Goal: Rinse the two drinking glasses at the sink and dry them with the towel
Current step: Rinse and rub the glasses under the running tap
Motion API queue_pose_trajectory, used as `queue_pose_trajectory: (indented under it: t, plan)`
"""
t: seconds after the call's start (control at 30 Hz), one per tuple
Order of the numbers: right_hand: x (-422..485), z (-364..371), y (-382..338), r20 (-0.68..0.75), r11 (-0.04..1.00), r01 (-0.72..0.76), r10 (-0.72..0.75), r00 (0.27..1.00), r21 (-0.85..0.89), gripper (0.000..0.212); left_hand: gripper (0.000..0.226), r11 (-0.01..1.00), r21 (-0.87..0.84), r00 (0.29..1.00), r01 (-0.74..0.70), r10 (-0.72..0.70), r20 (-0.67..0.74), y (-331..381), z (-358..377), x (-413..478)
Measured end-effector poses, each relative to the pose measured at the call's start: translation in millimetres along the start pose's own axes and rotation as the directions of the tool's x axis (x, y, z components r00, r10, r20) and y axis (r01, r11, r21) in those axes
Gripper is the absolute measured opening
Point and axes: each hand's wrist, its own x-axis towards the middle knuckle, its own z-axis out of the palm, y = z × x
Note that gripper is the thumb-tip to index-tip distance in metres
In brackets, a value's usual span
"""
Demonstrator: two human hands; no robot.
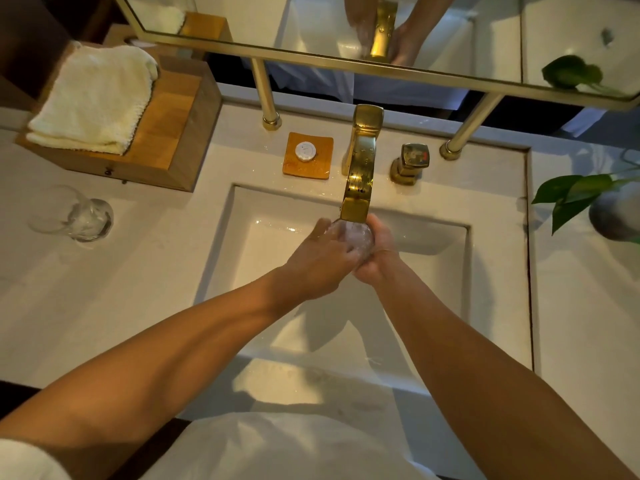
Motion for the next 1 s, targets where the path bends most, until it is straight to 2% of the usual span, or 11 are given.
queue_pose_trajectory:
  t: [0.2,0.27,0.37,0.47,0.6,0.67,0.73,0.77,0.83,0.87,1.0]
  plan:
    - [-1.9,-0.4,-10.5,-0.001,0.997,0.064,-0.064,0.998,-0.04,0.027,0.044,0.983,-0.16,0.97,-0.095,0.055,-0.236,-18.2,22.7,-51.1]
    - [-4.8,4.7,-11.8,-0.086,0.99,0.113,-0.121,0.989,-0.09,0.028,0.03,0.959,-0.283,0.95,-0.023,-0.067,-0.305,-15.4,27.3,-61.7]
    - [-3.6,8.1,-9.1,-0.135,0.939,0.279,-0.308,0.942,-0.199,0.045,0.024,0.747,-0.605,0.909,0.275,-0.407,-0.089,-8.8,34.2,-69.0]
    - [-9.4,14.6,0.4,-0.229,0.757,0.417,-0.582,0.78,-0.504,0.02,0.022,0.694,-0.595,0.899,0.407,-0.418,0.127,-6.9,41.5,-66.0]
    - [-14.4,5.1,-7.3,-0.091,0.246,0.379,-0.92,0.382,-0.892,0.029,0.024,0.805,-0.478,0.937,0.35,-0.295,0.189,0.4,43.6,-62.3]
    - [-17.5,-0.6,-16.2,-0.038,0.147,0.305,-0.941,0.336,-0.941,0.03,0.026,0.848,-0.431,0.951,0.308,-0.274,0.141,4.2,43.5,-60.4]
    - [-16.6,-1.8,-21.2,-0.146,0.276,0.274,-0.899,0.412,-0.921,0.025,0.03,0.883,-0.413,0.971,0.222,-0.241,0.007,4.1,42.5,-55.2]
    - [-15.6,-2.3,-24.2,-0.3,0.483,0.288,-0.812,0.5,-0.827,0.018,0.034,0.906,-0.393,0.976,0.16,-0.206,-0.078,4.8,41.6,-51.7]
    - [-13.7,-0.1,-27.2,-0.404,0.865,0.137,-0.358,0.842,-0.482,0.013,0.048,0.94,-0.34,0.975,0.038,-0.11,-0.195,9.8,37.5,-43.0]
    - [-13.3,-1.0,-24.8,-0.313,0.911,0.016,-0.158,0.937,-0.411,0.029,0.052,0.949,-0.316,0.972,-0.005,-0.07,-0.225,11.7,34.5,-36.6]
    - [-7.1,5.1,-3.8,-0.298,0.931,-0.132,0.027,0.954,-0.339,0.026,0.037,0.921,-0.389,0.998,0.034,-0.055,-0.044,9.6,23.7,-15.8]
